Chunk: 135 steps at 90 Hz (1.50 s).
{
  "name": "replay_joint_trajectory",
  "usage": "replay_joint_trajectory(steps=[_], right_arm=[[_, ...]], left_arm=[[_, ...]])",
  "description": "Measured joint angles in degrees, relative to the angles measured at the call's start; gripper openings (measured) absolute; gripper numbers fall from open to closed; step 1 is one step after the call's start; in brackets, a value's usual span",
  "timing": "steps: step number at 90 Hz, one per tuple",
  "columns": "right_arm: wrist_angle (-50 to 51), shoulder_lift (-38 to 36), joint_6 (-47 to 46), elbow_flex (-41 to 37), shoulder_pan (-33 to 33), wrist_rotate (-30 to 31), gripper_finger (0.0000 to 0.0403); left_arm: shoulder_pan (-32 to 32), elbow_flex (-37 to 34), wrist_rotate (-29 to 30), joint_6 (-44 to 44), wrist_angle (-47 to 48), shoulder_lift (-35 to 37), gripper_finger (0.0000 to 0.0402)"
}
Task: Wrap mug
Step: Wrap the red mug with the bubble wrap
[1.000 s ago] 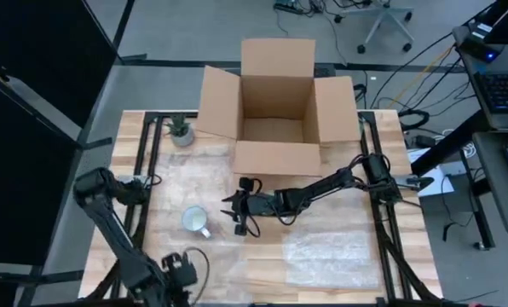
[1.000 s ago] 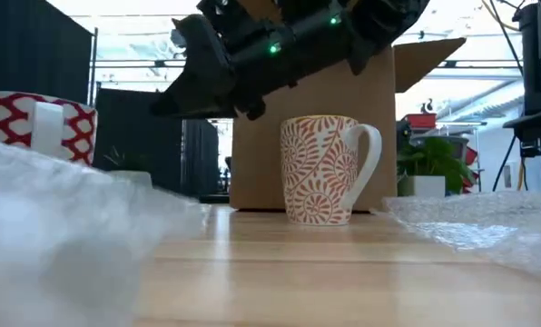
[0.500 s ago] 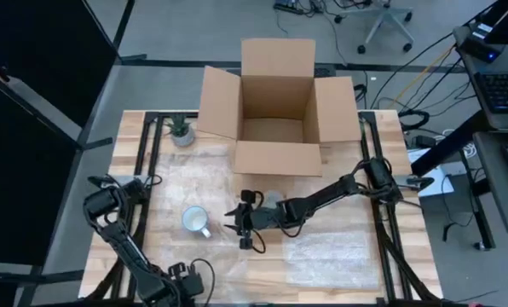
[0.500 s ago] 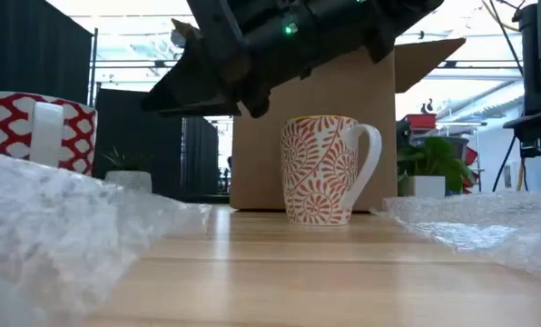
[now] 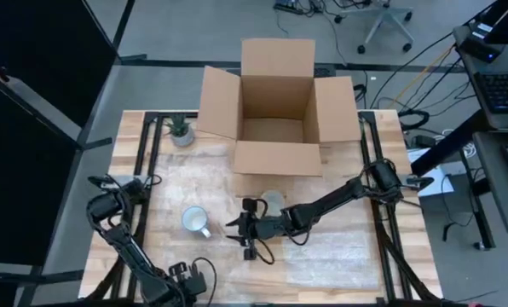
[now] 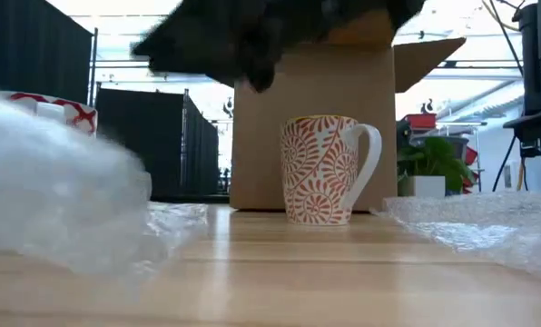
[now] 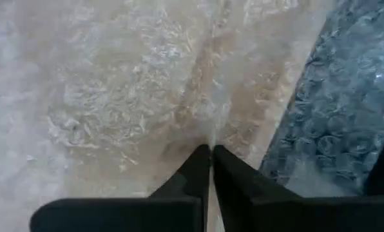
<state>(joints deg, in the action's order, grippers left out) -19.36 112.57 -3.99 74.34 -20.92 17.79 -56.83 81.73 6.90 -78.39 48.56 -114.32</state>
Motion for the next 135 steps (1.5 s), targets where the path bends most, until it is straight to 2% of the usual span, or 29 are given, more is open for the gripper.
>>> replay_joint_trajectory(steps=[17,41,64,83,98,113,124,135], right_arm=[[5.33,-8.52,3.21,0.06,-0.86,0.08,0.0141],[12.67,-11.63,3.44,0.00,-0.58,0.04,0.0141],[15.16,-13.61,10.15,-0.15,0.28,3.38,0.0141],[14.31,-15.49,12.35,0.01,1.60,2.61,0.0141],[7.84,-10.96,12.23,0.03,3.04,-3.17,0.0141],[1.11,-6.91,16.98,-0.15,3.51,-2.32,0.0141],[1.24,-7.73,21.49,-0.15,3.22,1.42,0.0141],[0.05,-10.07,22.51,0.05,2.26,1.39,0.0141]], left_arm=[[0.25,4.39,2.57,0.76,8.72,6.11,0.0001],[0.67,4.84,18.19,0.75,21.25,15.92,0.0001],[4.19,4.86,26.98,0.76,33.90,20.90,0.0002],[7.33,3.75,27.47,0.81,41.13,21.02,0.0002],[9.05,0.48,29.63,0.84,40.96,20.98,0.0002],[11.03,-3.62,31.86,-0.53,40.24,20.96,0.0002],[11.97,-6.61,31.91,-0.85,38.29,20.96,0.0002],[12.50,-8.87,31.91,-2.26,37.66,20.96,0.0002]])
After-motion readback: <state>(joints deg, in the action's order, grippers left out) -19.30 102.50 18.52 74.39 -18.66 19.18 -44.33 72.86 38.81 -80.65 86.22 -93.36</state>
